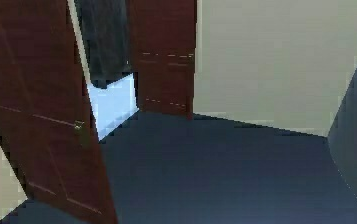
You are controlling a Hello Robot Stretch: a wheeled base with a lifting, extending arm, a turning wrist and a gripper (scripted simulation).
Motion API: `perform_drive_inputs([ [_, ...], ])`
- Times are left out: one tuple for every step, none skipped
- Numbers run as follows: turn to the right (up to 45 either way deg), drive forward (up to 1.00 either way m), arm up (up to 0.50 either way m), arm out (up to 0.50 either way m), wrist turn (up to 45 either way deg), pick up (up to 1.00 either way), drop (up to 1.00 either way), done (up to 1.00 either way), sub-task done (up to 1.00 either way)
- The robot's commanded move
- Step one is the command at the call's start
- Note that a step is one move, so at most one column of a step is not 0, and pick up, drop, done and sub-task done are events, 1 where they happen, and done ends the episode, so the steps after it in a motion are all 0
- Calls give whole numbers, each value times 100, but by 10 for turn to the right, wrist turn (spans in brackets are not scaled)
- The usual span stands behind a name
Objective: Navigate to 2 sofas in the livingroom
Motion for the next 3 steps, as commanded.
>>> perform_drive_inputs([
  [0,100,0,0,0,0,0,0,0],
  [0,50,0,0,0,0,0,0,0],
  [-420,0,0,0,0,0,0,0,0],
])
